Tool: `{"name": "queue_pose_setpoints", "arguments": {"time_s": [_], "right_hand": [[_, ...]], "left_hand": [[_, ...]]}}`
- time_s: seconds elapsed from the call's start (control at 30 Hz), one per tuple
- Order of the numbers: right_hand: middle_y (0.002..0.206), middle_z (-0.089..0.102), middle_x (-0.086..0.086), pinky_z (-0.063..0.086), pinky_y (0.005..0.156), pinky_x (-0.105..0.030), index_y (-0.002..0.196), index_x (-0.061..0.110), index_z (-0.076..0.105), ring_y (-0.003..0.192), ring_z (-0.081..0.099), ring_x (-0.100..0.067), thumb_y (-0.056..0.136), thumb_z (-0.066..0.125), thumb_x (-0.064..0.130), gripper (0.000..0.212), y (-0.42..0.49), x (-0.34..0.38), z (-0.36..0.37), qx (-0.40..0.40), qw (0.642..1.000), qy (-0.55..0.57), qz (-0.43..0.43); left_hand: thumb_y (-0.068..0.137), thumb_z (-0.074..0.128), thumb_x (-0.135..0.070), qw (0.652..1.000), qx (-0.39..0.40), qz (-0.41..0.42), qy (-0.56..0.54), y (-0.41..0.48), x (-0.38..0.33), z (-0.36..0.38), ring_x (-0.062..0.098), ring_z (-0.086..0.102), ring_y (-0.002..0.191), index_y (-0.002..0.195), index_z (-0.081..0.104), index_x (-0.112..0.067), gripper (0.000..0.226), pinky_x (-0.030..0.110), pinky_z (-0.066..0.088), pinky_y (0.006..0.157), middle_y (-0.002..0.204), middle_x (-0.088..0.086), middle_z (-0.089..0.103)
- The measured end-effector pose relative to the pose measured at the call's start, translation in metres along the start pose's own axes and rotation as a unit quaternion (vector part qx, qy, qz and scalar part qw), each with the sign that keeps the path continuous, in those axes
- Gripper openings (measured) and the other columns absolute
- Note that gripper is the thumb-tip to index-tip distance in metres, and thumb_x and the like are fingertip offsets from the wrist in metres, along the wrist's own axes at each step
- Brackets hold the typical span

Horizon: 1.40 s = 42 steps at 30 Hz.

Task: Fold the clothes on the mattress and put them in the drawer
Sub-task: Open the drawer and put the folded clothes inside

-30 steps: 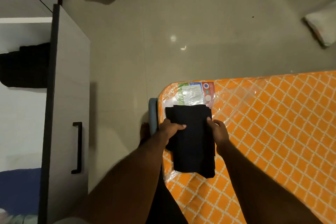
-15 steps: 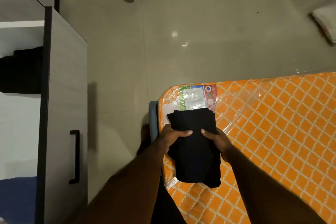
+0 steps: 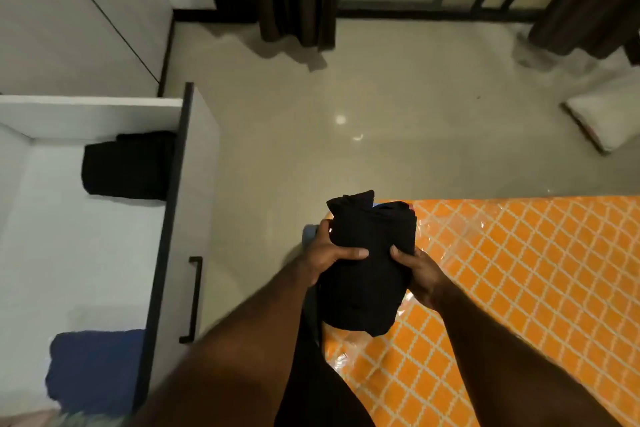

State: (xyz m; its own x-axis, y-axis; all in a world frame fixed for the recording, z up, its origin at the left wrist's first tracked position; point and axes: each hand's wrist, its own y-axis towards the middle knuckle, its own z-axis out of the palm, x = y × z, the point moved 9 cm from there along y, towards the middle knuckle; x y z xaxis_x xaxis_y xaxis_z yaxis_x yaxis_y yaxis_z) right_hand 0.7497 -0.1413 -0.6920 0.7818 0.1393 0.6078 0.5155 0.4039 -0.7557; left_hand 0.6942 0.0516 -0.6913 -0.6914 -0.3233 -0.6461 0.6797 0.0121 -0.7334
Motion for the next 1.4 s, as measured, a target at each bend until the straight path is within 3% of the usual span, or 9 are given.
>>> {"name": "queue_pose_setpoints", "arguments": {"time_s": [0.2,0.4,0.57,0.87,1.0,1.07,1.17,1.3,1.4], "right_hand": [[0.138,0.064,-0.017,0.051,0.105,-0.044,0.138,0.005,0.058,0.125,0.064,-0.032,0.092,0.066,0.019,0.049,-0.022,0.064,0.106,0.083,0.996,-0.020,-0.029],[0.132,0.067,-0.017,0.060,0.088,-0.038,0.136,0.007,0.061,0.121,0.066,-0.034,0.057,0.099,0.042,0.094,-0.061,0.128,0.224,0.182,0.979,-0.062,-0.071],[0.134,0.066,-0.017,0.060,0.089,-0.039,0.137,0.010,0.058,0.118,0.068,-0.032,0.093,0.069,0.025,0.047,-0.091,0.182,0.317,0.226,0.958,-0.112,-0.135],[0.135,0.066,-0.010,0.055,0.099,-0.044,0.142,0.019,0.052,0.122,0.066,-0.030,0.098,0.063,0.032,0.048,-0.139,0.219,0.459,0.310,0.907,-0.224,-0.175],[0.131,0.069,-0.011,0.052,0.099,-0.046,0.137,0.013,0.058,0.119,0.068,-0.030,0.093,0.066,0.044,0.055,-0.143,0.212,0.501,0.306,0.914,-0.230,-0.135],[0.124,0.073,-0.010,0.054,0.091,-0.043,0.132,0.013,0.062,0.113,0.071,-0.030,0.090,0.065,0.048,0.054,-0.147,0.200,0.517,0.302,0.924,-0.206,-0.109],[0.117,0.076,-0.010,0.052,0.087,-0.044,0.126,0.012,0.065,0.114,0.068,-0.032,0.088,0.063,0.051,0.055,-0.149,0.181,0.536,0.309,0.935,-0.158,-0.070],[0.122,0.073,-0.012,0.051,0.095,-0.047,0.129,0.011,0.063,0.118,0.065,-0.034,0.083,0.067,0.052,0.062,-0.152,0.160,0.564,0.322,0.933,-0.152,-0.051],[0.131,0.069,-0.013,0.048,0.104,-0.050,0.136,0.012,0.060,0.123,0.063,-0.035,0.084,0.068,0.053,0.066,-0.141,0.144,0.574,0.325,0.935,-0.140,-0.034]], "left_hand": [[0.075,0.086,-0.003,0.996,0.022,0.083,0.006,-0.085,-0.088,-0.058,0.015,0.067,0.113,0.134,0.050,-0.026,0.073,0.027,0.057,0.087,0.130,0.000,0.067],[0.071,0.090,-0.015,0.990,-0.029,0.136,-0.020,-0.172,-0.155,-0.119,0.022,0.068,0.116,0.133,0.059,-0.018,0.069,0.044,0.052,0.104,0.125,0.002,0.071],[0.065,0.092,-0.025,0.971,-0.089,0.189,-0.114,-0.239,-0.186,-0.168,0.028,0.067,0.118,0.130,0.064,-0.016,0.071,0.048,0.048,0.109,0.123,0.007,0.072],[0.059,0.092,-0.035,0.928,-0.172,0.234,-0.235,-0.351,-0.211,-0.241,0.036,0.065,0.116,0.123,0.069,-0.012,0.072,0.054,0.045,0.108,0.118,0.014,0.074],[0.052,0.090,-0.068,0.903,-0.181,0.264,-0.287,-0.390,-0.211,-0.271,0.035,0.062,0.123,0.132,0.066,-0.016,0.098,0.054,0.043,0.112,0.128,0.012,0.069],[0.071,0.063,-0.085,0.888,-0.195,0.275,-0.313,-0.405,-0.205,-0.289,0.033,0.061,0.126,0.133,0.067,-0.025,0.087,0.054,0.042,0.112,0.132,0.009,0.068],[0.096,0.048,-0.067,0.871,-0.243,0.261,-0.339,-0.418,-0.185,-0.314,0.032,0.063,0.120,0.116,0.075,-0.036,0.045,0.051,0.040,0.114,0.124,0.005,0.071],[0.103,0.049,-0.026,0.871,-0.323,0.208,-0.305,-0.431,-0.157,-0.333,0.017,0.055,0.060,0.073,0.059,-0.021,0.032,0.032,0.054,0.081,0.061,-0.002,0.062],[0.104,0.048,-0.025,0.874,-0.347,0.174,-0.292,-0.430,-0.142,-0.344,0.018,0.050,0.057,0.071,0.057,-0.017,0.035,0.030,0.045,0.057,0.055,0.000,0.057]]}}
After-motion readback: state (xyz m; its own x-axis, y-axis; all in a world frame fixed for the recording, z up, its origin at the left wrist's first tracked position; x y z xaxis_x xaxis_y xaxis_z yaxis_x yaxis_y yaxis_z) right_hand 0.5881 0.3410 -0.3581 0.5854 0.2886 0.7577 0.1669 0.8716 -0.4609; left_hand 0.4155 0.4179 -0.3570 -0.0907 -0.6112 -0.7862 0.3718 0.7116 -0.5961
